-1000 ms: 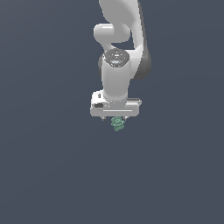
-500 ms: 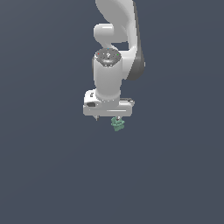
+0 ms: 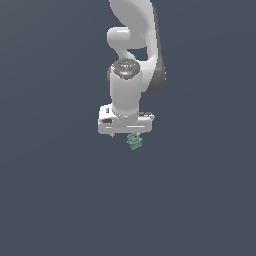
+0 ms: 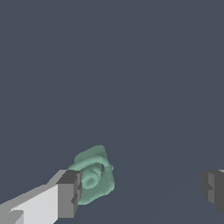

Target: Pick up the object and move it to a goal position.

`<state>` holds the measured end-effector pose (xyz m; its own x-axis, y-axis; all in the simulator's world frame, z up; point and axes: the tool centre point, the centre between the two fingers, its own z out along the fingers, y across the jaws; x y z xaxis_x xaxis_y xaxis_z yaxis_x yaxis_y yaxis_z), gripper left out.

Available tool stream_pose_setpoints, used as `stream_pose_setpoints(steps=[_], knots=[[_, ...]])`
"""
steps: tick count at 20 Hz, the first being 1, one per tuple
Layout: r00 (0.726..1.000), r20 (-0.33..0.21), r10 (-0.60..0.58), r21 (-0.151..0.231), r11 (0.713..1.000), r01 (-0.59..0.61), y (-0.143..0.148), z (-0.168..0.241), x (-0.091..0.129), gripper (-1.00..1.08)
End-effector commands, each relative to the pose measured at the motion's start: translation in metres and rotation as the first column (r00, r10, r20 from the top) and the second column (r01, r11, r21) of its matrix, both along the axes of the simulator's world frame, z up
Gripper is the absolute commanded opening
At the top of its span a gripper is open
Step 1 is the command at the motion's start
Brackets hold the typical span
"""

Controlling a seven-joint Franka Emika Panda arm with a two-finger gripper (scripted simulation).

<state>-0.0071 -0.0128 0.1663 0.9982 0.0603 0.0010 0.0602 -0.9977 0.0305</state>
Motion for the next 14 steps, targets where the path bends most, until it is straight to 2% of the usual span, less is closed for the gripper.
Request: stream_pose_setpoints(steps=[1, 6, 14], knots=[[0.999, -0.002, 0.038, 0.002, 0.999, -0.038, 0.004, -0.008, -0.005, 1.0], [0.989, -0.004, 0.15, 0.009, 0.989, -0.15, 0.017, -0.029, -0.019, 1.0], [0.942, -0.005, 0.336, 0.023, 0.942, -0.336, 0.038, -0.062, -0.046, 1.0]])
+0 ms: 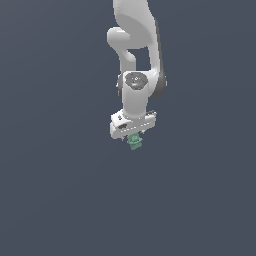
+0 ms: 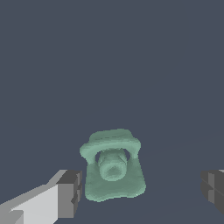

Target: Pick up the object and move it to a goal position.

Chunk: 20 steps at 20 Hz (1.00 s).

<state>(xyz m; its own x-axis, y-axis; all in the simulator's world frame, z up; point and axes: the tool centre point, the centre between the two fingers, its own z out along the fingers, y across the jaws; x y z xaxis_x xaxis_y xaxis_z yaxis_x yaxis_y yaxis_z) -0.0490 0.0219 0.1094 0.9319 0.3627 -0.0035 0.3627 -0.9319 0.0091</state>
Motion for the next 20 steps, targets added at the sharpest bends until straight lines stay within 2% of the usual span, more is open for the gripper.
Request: stream_pose_setpoints(steps=[1, 8, 14, 20], knots=[[0.999, 0.0, 0.049, 0.004, 0.999, -0.049, 0.005, -0.008, -0.007, 1.0], [0.993, 0.0, 0.115, 0.009, 0.993, -0.115, 0.012, -0.018, -0.018, 1.0], [0.994, -0.001, 0.114, 0.009, 0.993, -0.114, 0.012, -0.021, -0.018, 1.0], [0.993, 0.0, 0.117, 0.01, 0.993, -0.117, 0.013, -0.045, -0.019, 1.0]])
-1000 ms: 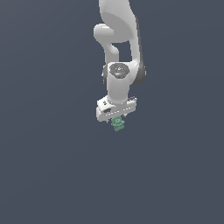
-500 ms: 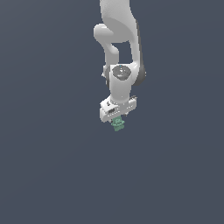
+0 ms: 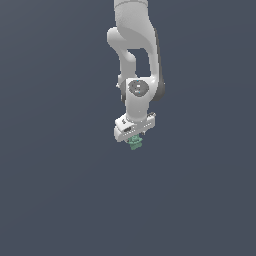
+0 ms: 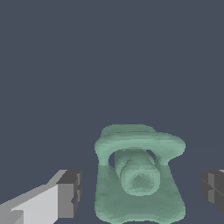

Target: Pick up the object and move it to a goal position.

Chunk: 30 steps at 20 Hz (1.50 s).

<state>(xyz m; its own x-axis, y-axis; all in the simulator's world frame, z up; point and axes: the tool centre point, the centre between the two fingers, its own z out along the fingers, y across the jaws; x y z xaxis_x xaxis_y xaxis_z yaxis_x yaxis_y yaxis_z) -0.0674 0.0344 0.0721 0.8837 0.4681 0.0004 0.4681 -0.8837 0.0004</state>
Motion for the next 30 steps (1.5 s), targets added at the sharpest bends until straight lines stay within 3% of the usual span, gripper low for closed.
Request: stream_pose_setpoints(steps=[1, 9, 10, 23, 30], knots=[[1.0, -0.001, 0.002, 0.0, 1.0, -0.002, 0.0, -0.013, -0.001, 1.0], [1.0, -0.001, 0.003, 0.0, 1.0, -0.003, 0.0, -0.032, 0.0, 1.0], [1.0, -0.001, 0.003, 0.0, 1.0, -0.003, 0.0, -0.032, 0.0, -1.0], [1.0, 0.0, 0.002, 0.0, 1.0, -0.002, -0.001, -0.029, 0.001, -1.0], [1.0, 0.0, 0.003, 0.0, 1.0, -0.003, -0.003, -0.007, 0.013, -1.0]])
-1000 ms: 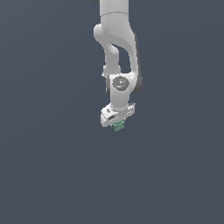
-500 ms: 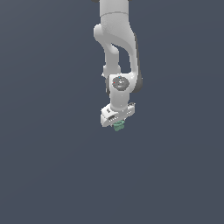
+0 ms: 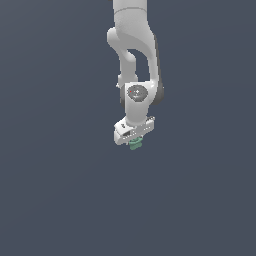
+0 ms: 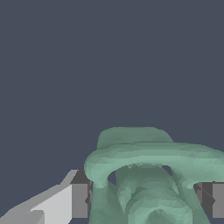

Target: Pick up the object and move it to a goal position.

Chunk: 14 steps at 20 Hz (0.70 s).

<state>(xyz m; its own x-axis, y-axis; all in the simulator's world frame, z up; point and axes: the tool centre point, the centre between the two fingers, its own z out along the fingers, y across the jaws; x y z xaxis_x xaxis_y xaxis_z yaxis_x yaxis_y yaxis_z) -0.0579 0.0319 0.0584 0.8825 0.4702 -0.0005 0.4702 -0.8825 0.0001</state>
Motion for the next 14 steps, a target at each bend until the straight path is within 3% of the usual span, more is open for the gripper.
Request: stream_pose_setpoints(steps=[1, 14], knots=[[1.0, 0.001, 0.0, 0.0, 1.0, 0.0, -0.001, 0.011, 0.007, -1.0], [1.0, 0.001, 0.001, 0.002, 1.0, -0.001, -0.013, 0.108, 0.065, -1.0]])
